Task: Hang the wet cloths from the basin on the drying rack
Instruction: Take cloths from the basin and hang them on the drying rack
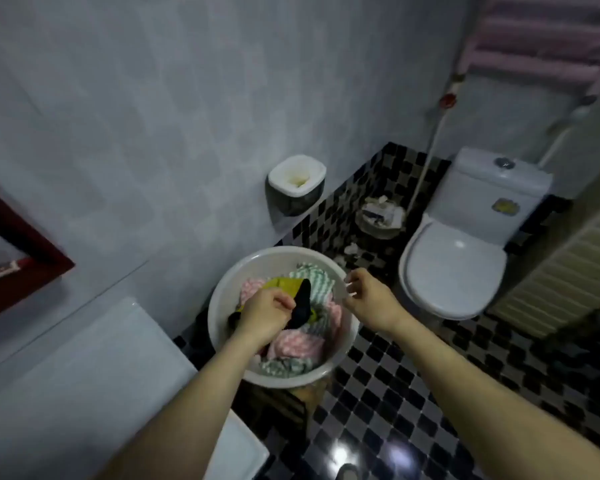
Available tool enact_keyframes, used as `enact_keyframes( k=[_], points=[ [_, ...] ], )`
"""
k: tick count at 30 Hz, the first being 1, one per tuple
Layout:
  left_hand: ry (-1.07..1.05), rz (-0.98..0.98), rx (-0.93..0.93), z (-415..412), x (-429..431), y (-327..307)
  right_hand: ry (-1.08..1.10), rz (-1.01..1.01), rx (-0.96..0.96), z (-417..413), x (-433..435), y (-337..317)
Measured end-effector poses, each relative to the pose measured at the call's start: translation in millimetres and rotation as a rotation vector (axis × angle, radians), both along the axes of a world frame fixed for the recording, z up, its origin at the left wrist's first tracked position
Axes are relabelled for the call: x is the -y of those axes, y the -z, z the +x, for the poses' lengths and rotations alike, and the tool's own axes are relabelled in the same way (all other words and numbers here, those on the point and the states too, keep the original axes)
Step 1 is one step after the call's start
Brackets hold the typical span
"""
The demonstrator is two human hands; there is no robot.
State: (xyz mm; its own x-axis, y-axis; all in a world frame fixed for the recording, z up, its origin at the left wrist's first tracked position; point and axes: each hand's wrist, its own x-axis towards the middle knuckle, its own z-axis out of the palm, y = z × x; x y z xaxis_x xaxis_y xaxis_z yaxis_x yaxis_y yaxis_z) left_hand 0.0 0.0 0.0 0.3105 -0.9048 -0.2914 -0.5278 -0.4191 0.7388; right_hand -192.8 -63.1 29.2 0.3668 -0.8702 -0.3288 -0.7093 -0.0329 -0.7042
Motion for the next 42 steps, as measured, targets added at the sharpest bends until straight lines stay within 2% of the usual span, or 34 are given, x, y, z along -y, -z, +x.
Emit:
enact_keyframes(
  k=[4, 7, 11, 13, 15, 19, 21, 25, 28, 32, 34, 36, 39, 42],
  points=[
    [-0.032, 0.194, 0.029, 3.3, 3.7, 42.0, -0.074, 0.073, -0.122, 6.6, 20.9, 40.4],
    [-0.044, 0.313, 0.030, 10.3, 6.8, 73.5, -0.091, 0.176, -0.118, 18.9, 38.7, 64.5],
    [-0.083, 0.419, -0.062, 9.7, 10.5, 94.6, -0.001, 0.371, -0.052, 35.3, 54.1, 94.7],
    [-0.085, 0.441, -0.060, 10.5, 13.5, 102.9, 0.010, 0.414, -0.079, 44.3, 59.1, 111.2],
    [-0.071, 0.423, -0.042, 15.6, 15.9, 105.4, -0.014, 0.397, -0.171, 50.9, 60.1, 124.0],
    [-0.086, 0.334, -0.152, 32.3, 21.3, 95.2, -0.119, 0.112, -0.389, 54.4, 59.3, 126.9],
    [-0.102, 0.247, -0.166, 42.0, 27.0, 84.0, -0.199, 0.040, -0.486, 53.7, 59.5, 124.1],
    [-0.342, 0.021, -0.289, 59.2, 38.3, 62.6, -0.317, -0.020, -0.548, 51.3, 66.3, 131.8],
    [-0.293, -0.111, -0.155, 65.2, 43.1, 55.6, -0.384, 0.005, -0.554, 51.6, 67.7, 143.2],
    [-0.116, 0.000, -0.032, 38.6, 36.8, 64.8, -0.342, -0.032, -0.550, 56.0, 62.0, 148.6],
    [0.036, 0.081, -0.037, 23.0, 29.8, 76.5, -0.288, 0.011, -0.525, 56.2, 62.3, 147.8],
    [0.157, 0.159, -0.005, 9.5, 27.2, 86.2, -0.216, 0.141, -0.430, 53.7, 66.1, 144.8],
    [0.159, 0.185, 0.031, -1.2, 29.9, 97.1, -0.086, 0.424, -0.121, 44.3, 71.2, 132.9],
    [0.128, 0.127, 0.024, -4.7, 29.6, 101.4, 0.161, 0.710, 0.256, 35.9, 65.2, 111.7]
  ],
)
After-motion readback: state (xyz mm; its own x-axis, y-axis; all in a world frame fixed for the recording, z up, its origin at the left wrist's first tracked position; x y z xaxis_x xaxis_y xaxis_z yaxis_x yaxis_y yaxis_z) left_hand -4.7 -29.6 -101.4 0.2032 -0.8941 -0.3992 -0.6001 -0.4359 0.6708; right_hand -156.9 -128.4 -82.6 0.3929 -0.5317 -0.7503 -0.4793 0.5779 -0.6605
